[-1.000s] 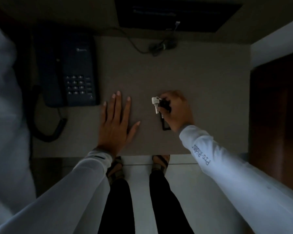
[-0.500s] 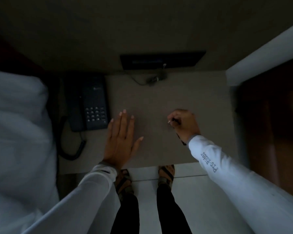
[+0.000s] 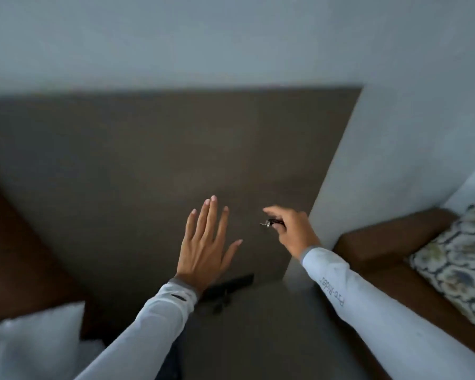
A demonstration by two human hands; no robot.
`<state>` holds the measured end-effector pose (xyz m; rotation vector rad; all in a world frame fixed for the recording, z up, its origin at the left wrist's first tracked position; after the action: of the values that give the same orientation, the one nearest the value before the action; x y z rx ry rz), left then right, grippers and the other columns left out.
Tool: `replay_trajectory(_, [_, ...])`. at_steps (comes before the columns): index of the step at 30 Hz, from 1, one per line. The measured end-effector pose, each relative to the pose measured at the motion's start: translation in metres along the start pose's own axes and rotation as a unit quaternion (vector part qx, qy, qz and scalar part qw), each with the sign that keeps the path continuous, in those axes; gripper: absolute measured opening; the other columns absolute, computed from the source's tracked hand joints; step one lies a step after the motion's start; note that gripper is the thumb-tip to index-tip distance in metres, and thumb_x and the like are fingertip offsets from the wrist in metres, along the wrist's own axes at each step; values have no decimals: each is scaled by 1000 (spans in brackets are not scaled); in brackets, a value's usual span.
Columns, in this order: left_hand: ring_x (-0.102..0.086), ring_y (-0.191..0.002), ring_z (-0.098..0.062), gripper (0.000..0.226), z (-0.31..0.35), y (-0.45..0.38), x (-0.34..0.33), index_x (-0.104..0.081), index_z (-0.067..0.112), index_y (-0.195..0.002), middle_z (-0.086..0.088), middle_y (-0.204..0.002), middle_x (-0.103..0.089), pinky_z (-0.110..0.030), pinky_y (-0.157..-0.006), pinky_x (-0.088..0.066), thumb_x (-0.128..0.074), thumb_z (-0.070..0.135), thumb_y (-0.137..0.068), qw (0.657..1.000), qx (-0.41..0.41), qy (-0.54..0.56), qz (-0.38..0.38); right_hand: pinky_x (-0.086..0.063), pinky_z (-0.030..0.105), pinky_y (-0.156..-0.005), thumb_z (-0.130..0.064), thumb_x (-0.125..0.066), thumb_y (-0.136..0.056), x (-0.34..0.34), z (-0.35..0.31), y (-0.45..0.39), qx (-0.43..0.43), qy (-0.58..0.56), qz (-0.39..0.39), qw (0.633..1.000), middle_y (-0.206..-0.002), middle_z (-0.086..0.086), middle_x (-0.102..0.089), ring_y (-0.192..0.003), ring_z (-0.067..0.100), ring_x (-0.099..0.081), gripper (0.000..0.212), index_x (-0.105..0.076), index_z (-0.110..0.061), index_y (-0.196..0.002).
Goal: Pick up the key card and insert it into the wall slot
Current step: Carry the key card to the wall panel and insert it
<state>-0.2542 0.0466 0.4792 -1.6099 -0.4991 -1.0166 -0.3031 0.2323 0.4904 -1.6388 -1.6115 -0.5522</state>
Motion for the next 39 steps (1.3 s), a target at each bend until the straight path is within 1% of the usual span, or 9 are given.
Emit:
replay_trajectory(4, [-45, -149, -46, 71, 22, -112, 117, -53, 0, -151, -32, -161, -44, -65, -115, -47, -51, 53, -104, 992, -57, 1, 117, -52, 37, -98, 5, -59, -86, 164, -92, -5, 100, 32, 142, 984, -108, 13, -73, -101, 27, -69, 44, -69, -19, -123])
replay_trajectory(7, [-45, -149, -46, 70, 55, -175, 198, -55, 0, -149, -32, -160, -46, -64, -117, -46, -51, 53, -104, 977, -91, 2, 195, -54, 40, -95, 8, -62, -85, 275, -130, 18, 137, 8, 245, 960, -104, 12, -77, -98, 28, -71, 36, -74, -10, -113])
replay_trajectory(11, [-44, -149, -47, 71, 120, -223, 279, -51, 0, -152, -32, -161, -44, -65, -118, -44, -46, 53, -106, 957, -125, 17, 262, -53, 16, -91, 7, -63, -86, 385, -135, 66, 129, -63, 334, 932, -106, 8, -75, -96, 11, -70, 29, -75, -8, -108])
replay_trajectory(15, [-43, -150, -46, 75, 204, -241, 324, -48, 1, -154, -32, -162, -42, -65, -119, -43, -40, 57, -105, 946, -160, 37, 280, -53, 10, -81, -1, -67, -87, 467, -112, 120, 103, -96, 387, 911, -101, 7, -75, -90, 11, -73, 17, -77, -7, -101])
replay_trajectory(19, [-40, -152, -45, 77, 305, -244, 347, -44, 3, -157, -30, -165, -39, -65, -121, -40, -36, 58, -105, 936, -199, 71, 283, -52, 8, -78, -6, -71, -85, 540, -77, 185, 76, -91, 429, 896, -93, 0, -78, -83, 2, -73, 14, -79, -11, -96])
replay_trajectory(23, [-39, -153, -44, 76, 411, -235, 364, -43, 3, -158, -29, -165, -38, -64, -121, -40, -35, 58, -105, 925, -220, 103, 293, -55, 17, -78, -7, -72, -84, 616, -36, 257, 44, -59, 447, 891, -88, -2, -78, -82, 6, -73, 14, -80, -16, -92])
replay_trajectory(27, [-42, -151, -45, 76, 518, -221, 384, -46, 3, -156, -30, -164, -41, -65, -120, -41, -35, 57, -105, 912, -237, 142, 302, -59, 33, -84, -2, -71, -84, 689, 5, 339, 22, -26, 453, 891, -88, 3, -78, -79, 3, -73, 13, -79, -10, -92])
replay_trajectory(32, [-43, -151, -43, 74, 649, -196, 408, -46, 3, -156, -29, -164, -42, -64, -120, -42, -38, 57, -106, 888, -274, 186, 318, -60, 46, -91, 0, -71, -84, 763, 60, 436, -22, -12, 467, 884, -90, 9, -78, -90, 22, -76, 16, -79, -10, -94])
replay_trajectory(39, [-40, -154, -41, 75, 819, -165, 434, -39, 4, -160, -27, -167, -38, -63, -122, -40, -35, 57, -108, 845, -345, 244, 327, -63, 41, -85, 4, -72, -82, 848, 127, 560, -74, -1, 527, 846, -90, 17, -77, -83, 23, -76, 19, -77, -7, -97])
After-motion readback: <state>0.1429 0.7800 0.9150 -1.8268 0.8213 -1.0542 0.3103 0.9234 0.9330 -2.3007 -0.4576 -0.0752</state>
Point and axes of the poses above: each hand's wrist, its own y-axis away from the middle knuckle, its own x-axis out of the back of the hand, z = x × y, the point moved 10 cm from there along -y, towards the middle knuckle
